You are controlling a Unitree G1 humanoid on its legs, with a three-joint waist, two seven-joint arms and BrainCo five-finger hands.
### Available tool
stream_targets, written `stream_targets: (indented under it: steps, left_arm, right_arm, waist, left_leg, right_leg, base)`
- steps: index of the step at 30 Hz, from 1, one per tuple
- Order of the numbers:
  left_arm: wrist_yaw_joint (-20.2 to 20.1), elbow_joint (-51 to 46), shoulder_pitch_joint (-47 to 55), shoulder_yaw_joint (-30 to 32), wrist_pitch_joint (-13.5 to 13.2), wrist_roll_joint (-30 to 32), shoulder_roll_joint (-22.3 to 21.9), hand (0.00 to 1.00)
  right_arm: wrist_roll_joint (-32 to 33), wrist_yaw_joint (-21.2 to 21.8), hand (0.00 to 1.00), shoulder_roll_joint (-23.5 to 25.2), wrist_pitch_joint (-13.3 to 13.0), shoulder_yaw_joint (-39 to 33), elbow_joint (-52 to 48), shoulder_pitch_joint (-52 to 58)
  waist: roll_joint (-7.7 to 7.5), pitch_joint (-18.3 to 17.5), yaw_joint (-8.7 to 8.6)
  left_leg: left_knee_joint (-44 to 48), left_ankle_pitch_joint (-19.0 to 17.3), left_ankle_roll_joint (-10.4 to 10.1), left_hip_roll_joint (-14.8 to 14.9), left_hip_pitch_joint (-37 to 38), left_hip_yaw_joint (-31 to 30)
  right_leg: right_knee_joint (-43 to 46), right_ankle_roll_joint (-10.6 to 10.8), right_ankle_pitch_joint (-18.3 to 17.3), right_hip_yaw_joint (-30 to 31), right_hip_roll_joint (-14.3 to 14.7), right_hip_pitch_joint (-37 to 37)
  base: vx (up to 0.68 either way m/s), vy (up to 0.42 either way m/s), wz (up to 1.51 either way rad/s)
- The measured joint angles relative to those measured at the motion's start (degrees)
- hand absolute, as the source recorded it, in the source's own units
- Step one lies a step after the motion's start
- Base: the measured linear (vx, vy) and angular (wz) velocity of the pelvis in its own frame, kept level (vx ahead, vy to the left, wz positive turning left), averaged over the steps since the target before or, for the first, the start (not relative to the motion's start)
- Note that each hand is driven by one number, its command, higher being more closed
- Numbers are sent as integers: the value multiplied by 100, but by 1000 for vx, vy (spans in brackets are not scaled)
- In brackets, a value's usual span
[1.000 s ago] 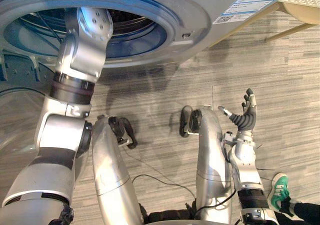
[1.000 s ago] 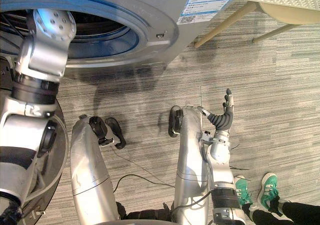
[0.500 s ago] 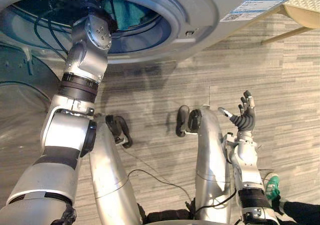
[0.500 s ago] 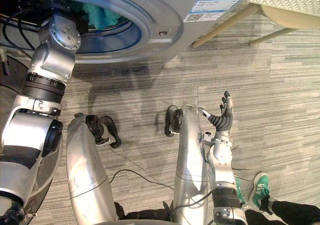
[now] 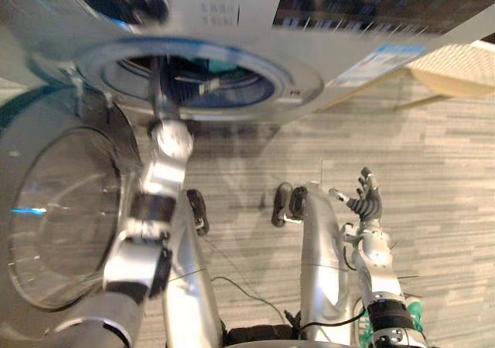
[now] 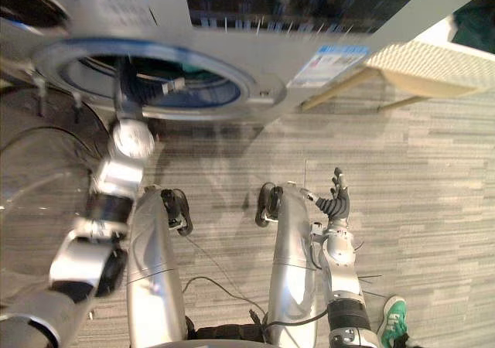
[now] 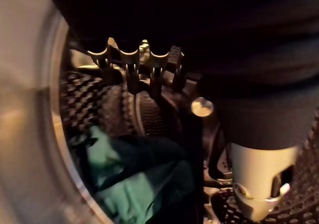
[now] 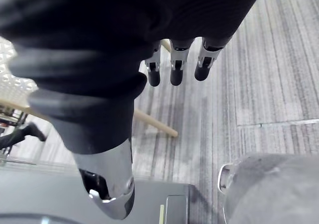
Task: Pick up the laundry basket with both hands and put the clothes into the washing machine.
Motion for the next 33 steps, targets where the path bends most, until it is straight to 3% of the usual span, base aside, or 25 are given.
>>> stream_targets:
  steps: [3,6,11,14,18,21,22,23,24,25,26,28,29,31,32,33]
  left_arm:
    - [-202,-15,1191,-5,-132,-493,-331,0]
    - [-446,12,2198,33,-269,-914,-466,0]
    - [-658,214,2925,236,-399,-1191,-477,0]
    - [-744,1021,2931,231,-469,-1140,-364,0]
    - [-749,1647,2675,249,-438,-797,-217,0]
    - [-744,1721,2696,457,-429,-719,-88,0]
    - [-745,1781,2698,532,-440,-718,-51,0]
    - [-744,1805,2723,611,-450,-716,0,0]
    - [-738,1827,2726,629,-451,-711,2,0]
    - [-748,1824,2799,610,-458,-693,37,0]
    - [-745,1825,2825,611,-459,-687,37,0]
    - [-748,1907,2963,575,-455,-659,38,0]
    - [-790,2039,3014,563,-419,-621,35,0]
    - [-875,2100,3104,513,-371,-540,-51,0]
    - [-885,2101,3179,435,-370,-525,-100,0]
    - [-954,2109,3207,366,-373,-517,-121,0]
  right_arm:
    - [0,-5,0,6,195,-82,350,185]
    - [2,-14,0,62,327,-43,546,533]
    - [-5,45,0,199,256,264,237,1124]
    - [-44,15,0,267,154,240,725,1262]
    - [-129,29,0,102,295,39,1562,1113]
    - [-118,22,0,-170,360,3,1657,906]
    - [-118,17,0,-283,339,1,1650,819]
    - [-117,15,0,-343,306,-1,1654,737]
    - [-116,15,0,-394,311,-17,1687,702]
    - [-115,16,0,-442,312,-15,1869,687]
    - [-114,20,0,-435,317,1,2038,577]
    - [-107,27,0,-379,338,24,2224,420]
    - [-106,31,0,-385,362,60,2307,311]
    - [-107,30,0,-399,390,145,2353,291]
    - [-98,29,0,-432,394,169,2359,288]
    - [-95,26,0,-451,402,187,2376,283]
  waist:
    - [9,-304,78]
    - [126,-746,143]
    - [250,-1272,171]
    - [324,-1642,123]
    - [376,-1674,59]
    - [396,-1661,-42]
    - [429,-1643,-47]
    - [432,-1625,-58]
    - [473,-1603,-135]
    - [556,-1633,-215]
    - [592,-1641,-147]
    - [581,-1644,-29]
    - [608,-1629,-9]
    - [688,-1637,-11]
    - [826,-1618,15]
    - [887,-1603,61]
  left_leg:
    - [-875,215,-51,-73,979,165]
    - [-2087,584,-41,-139,2034,412]
    - [-3401,963,-21,-153,3172,918]
    - [-4194,1210,-17,-223,3719,1359]
    - [-4619,1298,-25,-255,4277,2050]
    - [-4711,1298,-25,-189,4608,2578]
    - [-4729,1298,-24,-97,4835,2861]
    - [-4771,1278,-7,-58,5039,3178]
    - [-4775,1244,-39,-47,5140,3335]
    - [-4891,1179,-142,-31,5308,3668]
    - [-4926,1132,-218,91,5443,3980]
    - [-4582,932,-480,339,5645,4663]
    - [-4127,782,-515,585,5774,4795]
    - [-3040,808,-295,1177,5826,4709]
    - [-2085,1110,319,1672,5773,4442]
    - [-1404,1442,1017,1880,5596,4019]
  right_leg:
    - [-773,7,167,-63,15,906]
    - [-2002,87,573,-196,118,1938]
    - [-3500,184,1189,-65,334,2929]
    - [-4415,254,1625,218,474,3264]
    - [-5088,275,2134,809,714,3425]
    - [-5255,149,2530,714,854,3367]
    - [-5359,-49,2766,279,906,3365]
    - [-5328,-523,2404,-725,729,3401]
    - [-5125,-637,2162,-1249,567,3370]
    - [-4820,-786,1764,-2416,229,3446]
    - [-4710,-931,1652,-3100,110,3538]
    - [-4266,-867,1438,-3881,-99,3551]
    - [-4138,-903,1520,-3569,96,3454]
    - [-4221,-922,1543,-2949,658,3465]
    - [-4443,-956,1528,-2566,1101,3619]
    - [-4626,-1000,1524,-2265,1387,3762]
  base:
    - [202,-23,6]
    - [174,42,-6]
    - [137,54,-30]
    - [121,46,-61]
    - [95,45,-89]
    - [16,-6,-133]
    - [-57,-110,-163]
    - [-63,-121,-144]
    - [-39,-45,-109]
    - [-6,19,-112]
    - [46,-29,-153]
    - [104,-207,-209]
    - [172,-269,-250]
    - [195,-222,-214]
    - [207,-190,-202]
    - [207,-148,-208]
